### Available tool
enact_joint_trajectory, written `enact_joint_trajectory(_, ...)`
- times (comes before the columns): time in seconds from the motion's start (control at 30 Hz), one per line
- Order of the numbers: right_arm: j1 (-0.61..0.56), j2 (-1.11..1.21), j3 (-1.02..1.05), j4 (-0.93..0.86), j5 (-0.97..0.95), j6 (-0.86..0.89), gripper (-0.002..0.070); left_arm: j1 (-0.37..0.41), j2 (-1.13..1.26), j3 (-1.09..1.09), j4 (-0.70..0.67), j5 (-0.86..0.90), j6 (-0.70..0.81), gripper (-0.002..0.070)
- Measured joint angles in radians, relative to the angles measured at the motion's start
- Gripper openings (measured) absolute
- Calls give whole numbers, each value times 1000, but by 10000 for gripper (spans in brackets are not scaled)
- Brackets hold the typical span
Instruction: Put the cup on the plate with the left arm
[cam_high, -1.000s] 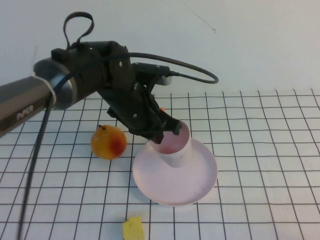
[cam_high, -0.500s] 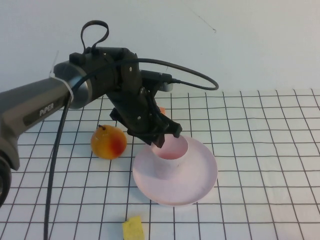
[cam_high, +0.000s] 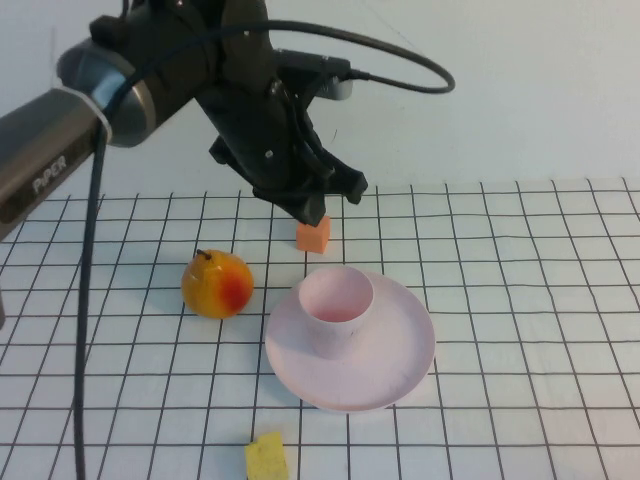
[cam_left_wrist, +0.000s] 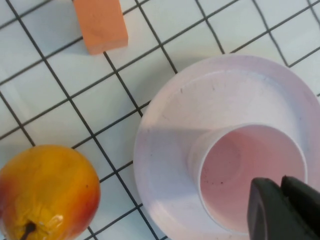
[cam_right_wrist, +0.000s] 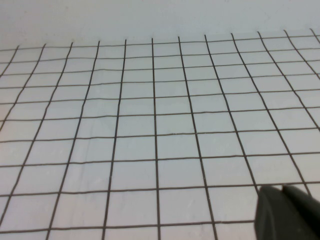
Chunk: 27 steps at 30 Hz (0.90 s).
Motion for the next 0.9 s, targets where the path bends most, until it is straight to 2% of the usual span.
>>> enact_joint_trajectory(0.3,0,0,0,0,0,0,-5,0,-195,-1,-21,54,23,3)
enact_joint_trajectory(0.47,0,0,0,0,0,0,-5,0,-333,77,-43,45,35,0)
enact_joint_trajectory(0.67,0,0,0,0,0,0,-5,0,-544,306,-72,-31,45,0)
enact_joint_trajectory(0.9,0,0,0,0,0,-7,-5,0,-812,653,-198,-99,48,-1)
